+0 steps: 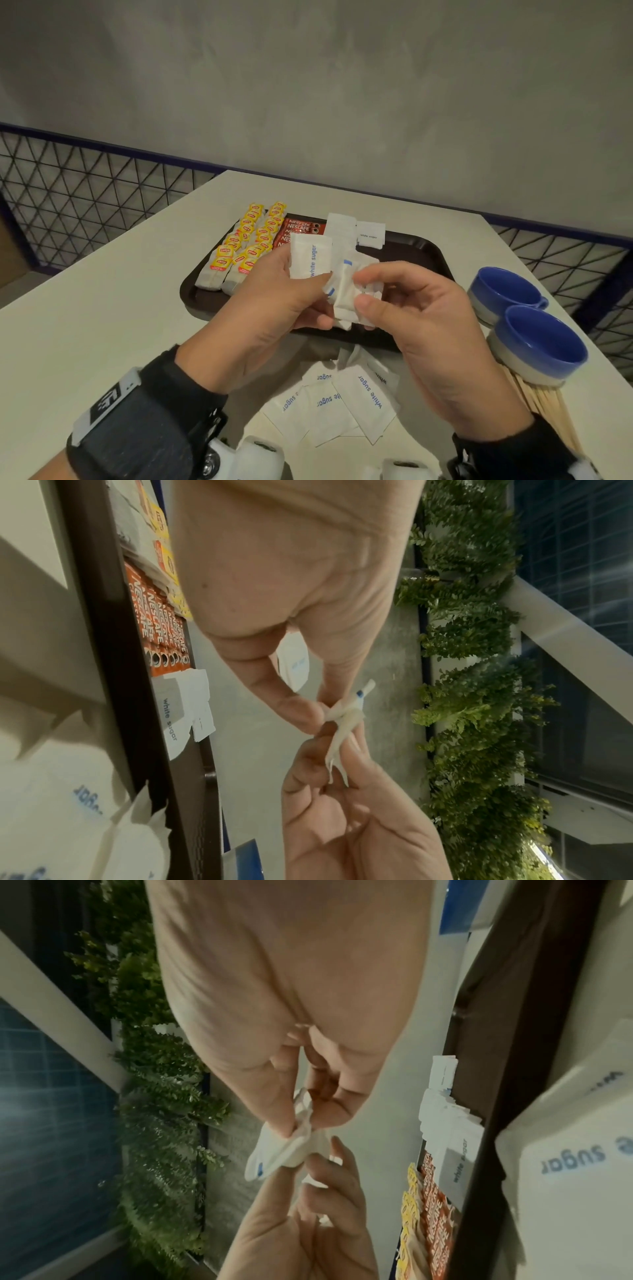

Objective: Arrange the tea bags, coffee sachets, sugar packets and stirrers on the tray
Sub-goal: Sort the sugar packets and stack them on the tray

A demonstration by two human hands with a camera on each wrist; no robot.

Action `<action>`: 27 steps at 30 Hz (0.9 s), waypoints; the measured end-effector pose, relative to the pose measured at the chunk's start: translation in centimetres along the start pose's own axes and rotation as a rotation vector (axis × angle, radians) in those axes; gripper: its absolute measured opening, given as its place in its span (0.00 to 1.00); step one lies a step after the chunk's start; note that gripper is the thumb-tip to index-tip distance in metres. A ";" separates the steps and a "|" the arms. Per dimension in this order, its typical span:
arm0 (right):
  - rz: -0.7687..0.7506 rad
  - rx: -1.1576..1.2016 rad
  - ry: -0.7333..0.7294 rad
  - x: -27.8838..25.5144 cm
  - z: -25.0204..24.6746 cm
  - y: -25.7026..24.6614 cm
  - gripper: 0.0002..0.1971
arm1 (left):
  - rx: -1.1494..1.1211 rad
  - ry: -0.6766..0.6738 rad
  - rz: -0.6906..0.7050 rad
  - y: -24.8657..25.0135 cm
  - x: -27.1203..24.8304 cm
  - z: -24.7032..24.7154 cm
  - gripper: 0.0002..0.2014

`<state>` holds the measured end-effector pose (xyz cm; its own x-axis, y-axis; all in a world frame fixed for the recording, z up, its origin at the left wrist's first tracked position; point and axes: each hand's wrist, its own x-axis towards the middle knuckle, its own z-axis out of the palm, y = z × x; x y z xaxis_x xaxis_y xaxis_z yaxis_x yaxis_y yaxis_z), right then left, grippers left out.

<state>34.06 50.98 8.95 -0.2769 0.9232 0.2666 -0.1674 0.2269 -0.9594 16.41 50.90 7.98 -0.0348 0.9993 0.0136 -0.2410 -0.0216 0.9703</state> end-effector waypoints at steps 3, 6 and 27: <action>-0.066 -0.098 0.023 -0.1 0.0 0.0 0.15 | 0.047 -0.034 -0.010 0.1 -0.1 0.1 0.16; -0.080 -0.148 0.040 -0.1 0.0 0.3 0.16 | 0.081 -0.070 -0.022 0.2 -0.3 0.2 0.15; -0.075 -0.240 0.139 0.3 -0.6 0.9 0.31 | 0.016 -0.033 0.034 -0.1 -0.4 0.5 0.10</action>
<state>34.39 51.59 8.15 -0.1374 0.9310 0.3381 0.0507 0.3475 -0.9363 16.93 50.55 8.02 -0.0106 0.9985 0.0546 -0.2245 -0.0556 0.9729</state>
